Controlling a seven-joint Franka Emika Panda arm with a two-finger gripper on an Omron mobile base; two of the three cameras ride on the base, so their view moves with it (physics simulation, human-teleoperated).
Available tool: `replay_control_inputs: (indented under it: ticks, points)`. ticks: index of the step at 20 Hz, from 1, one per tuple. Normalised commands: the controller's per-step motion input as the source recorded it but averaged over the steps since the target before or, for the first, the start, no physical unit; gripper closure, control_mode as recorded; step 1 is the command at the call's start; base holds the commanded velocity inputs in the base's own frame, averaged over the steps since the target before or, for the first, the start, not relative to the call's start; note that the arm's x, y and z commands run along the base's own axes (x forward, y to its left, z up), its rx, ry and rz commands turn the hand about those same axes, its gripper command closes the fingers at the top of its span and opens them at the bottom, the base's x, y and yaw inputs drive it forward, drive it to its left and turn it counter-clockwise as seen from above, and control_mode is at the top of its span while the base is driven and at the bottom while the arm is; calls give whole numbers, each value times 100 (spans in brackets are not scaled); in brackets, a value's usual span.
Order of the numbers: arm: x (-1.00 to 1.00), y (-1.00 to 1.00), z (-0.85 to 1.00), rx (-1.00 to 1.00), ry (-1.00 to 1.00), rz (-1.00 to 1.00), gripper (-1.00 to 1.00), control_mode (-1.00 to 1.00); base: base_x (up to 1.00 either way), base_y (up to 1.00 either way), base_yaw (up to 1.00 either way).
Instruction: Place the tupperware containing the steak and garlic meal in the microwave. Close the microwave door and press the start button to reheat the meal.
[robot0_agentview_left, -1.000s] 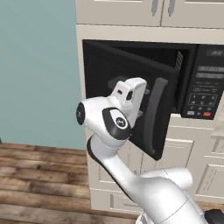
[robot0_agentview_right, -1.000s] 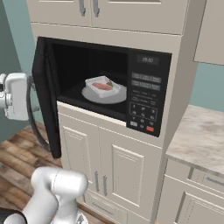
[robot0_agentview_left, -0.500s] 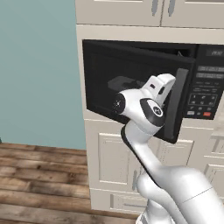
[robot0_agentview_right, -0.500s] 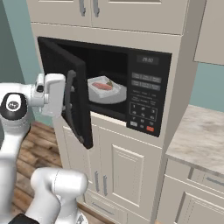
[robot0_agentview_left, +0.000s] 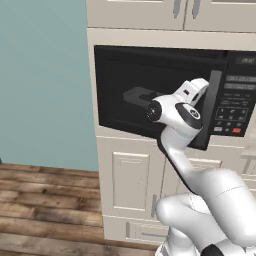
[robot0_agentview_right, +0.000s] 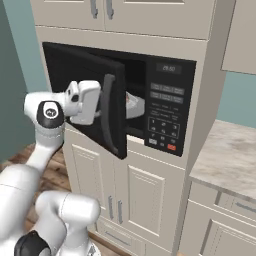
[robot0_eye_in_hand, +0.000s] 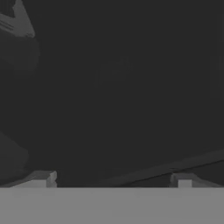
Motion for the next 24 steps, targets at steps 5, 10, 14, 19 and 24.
replay_control_inputs:
  ticks: [5,10,14,19,24]
  points:
    - [87,-5,1,0,0,0,-100,-100,0,0,0]
    - [78,0,17,0,0,0,-100,-100,0,0,0]
    - [66,0,18,0,0,0,-100,-100,0,0,0]
    - [55,-15,3,3,0,15,-100,-100,0,0,0]
    - [34,-38,0,7,0,32,-100,-100,0,0,0]
